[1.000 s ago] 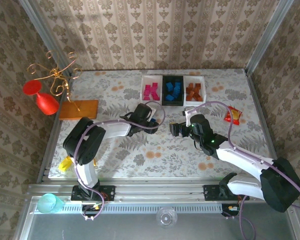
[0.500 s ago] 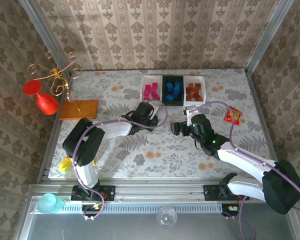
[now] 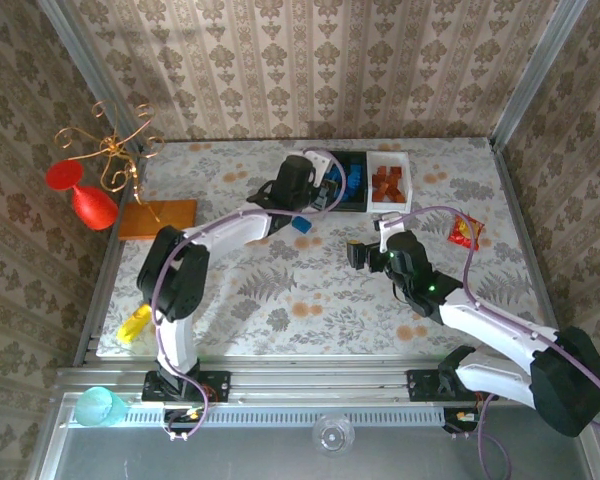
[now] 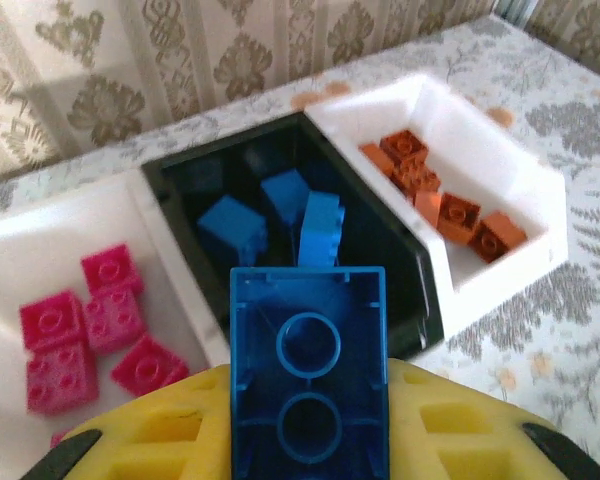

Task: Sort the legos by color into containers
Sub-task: Place the lego in the container.

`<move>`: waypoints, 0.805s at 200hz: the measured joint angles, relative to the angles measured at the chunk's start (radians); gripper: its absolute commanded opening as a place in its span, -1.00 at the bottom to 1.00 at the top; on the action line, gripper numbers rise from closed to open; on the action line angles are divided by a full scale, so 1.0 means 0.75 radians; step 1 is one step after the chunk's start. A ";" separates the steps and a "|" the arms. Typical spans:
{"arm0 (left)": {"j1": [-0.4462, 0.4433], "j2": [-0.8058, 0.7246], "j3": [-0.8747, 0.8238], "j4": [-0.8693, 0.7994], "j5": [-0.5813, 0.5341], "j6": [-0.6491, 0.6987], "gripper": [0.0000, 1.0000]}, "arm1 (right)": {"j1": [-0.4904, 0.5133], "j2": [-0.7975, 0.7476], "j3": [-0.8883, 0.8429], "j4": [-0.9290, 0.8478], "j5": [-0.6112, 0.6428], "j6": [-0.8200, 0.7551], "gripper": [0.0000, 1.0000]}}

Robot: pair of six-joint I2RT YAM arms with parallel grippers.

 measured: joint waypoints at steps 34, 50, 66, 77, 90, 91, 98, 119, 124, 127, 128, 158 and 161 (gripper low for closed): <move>0.007 0.212 0.227 -0.027 0.041 -0.001 -0.52 | 0.000 -0.064 -0.057 0.042 0.085 0.001 0.98; 0.012 0.324 0.346 -0.064 0.066 -0.002 -0.46 | 0.000 -0.082 -0.066 0.049 0.109 0.001 0.97; 0.017 0.430 0.473 -0.102 0.089 -0.002 -0.40 | 0.000 -0.084 -0.066 0.053 0.120 0.002 0.98; 0.023 0.500 0.563 -0.135 0.105 -0.002 -0.36 | 0.000 -0.084 -0.066 0.052 0.124 0.002 0.98; 0.026 0.562 0.652 -0.174 0.120 -0.002 -0.22 | 0.000 -0.084 -0.066 0.051 0.130 0.003 0.98; 0.027 0.564 0.656 -0.176 0.120 -0.003 -0.21 | 0.000 -0.084 -0.066 0.050 0.130 0.003 0.98; 0.031 0.586 0.698 -0.207 0.126 -0.003 -0.15 | 0.000 -0.084 -0.066 0.048 0.132 0.005 0.98; 0.038 0.607 0.764 -0.261 0.136 -0.008 0.02 | 0.000 -0.084 -0.066 0.047 0.136 0.005 0.98; 0.039 0.602 0.766 -0.263 0.137 -0.005 0.07 | 0.000 -0.084 -0.066 0.047 0.136 0.005 0.98; 0.039 0.599 0.767 -0.264 0.138 -0.007 0.09 | 0.000 -0.084 -0.066 0.047 0.136 0.005 0.98; 0.040 0.598 0.766 -0.264 0.138 -0.007 0.09 | 0.000 -0.084 -0.066 0.047 0.136 0.005 0.98; 0.041 0.485 0.635 -0.254 0.139 -0.002 0.26 | 0.000 -0.084 -0.066 0.047 0.136 0.005 0.99; 0.041 0.466 0.610 -0.253 0.139 -0.002 0.27 | 0.000 -0.084 -0.066 0.047 0.136 0.005 0.99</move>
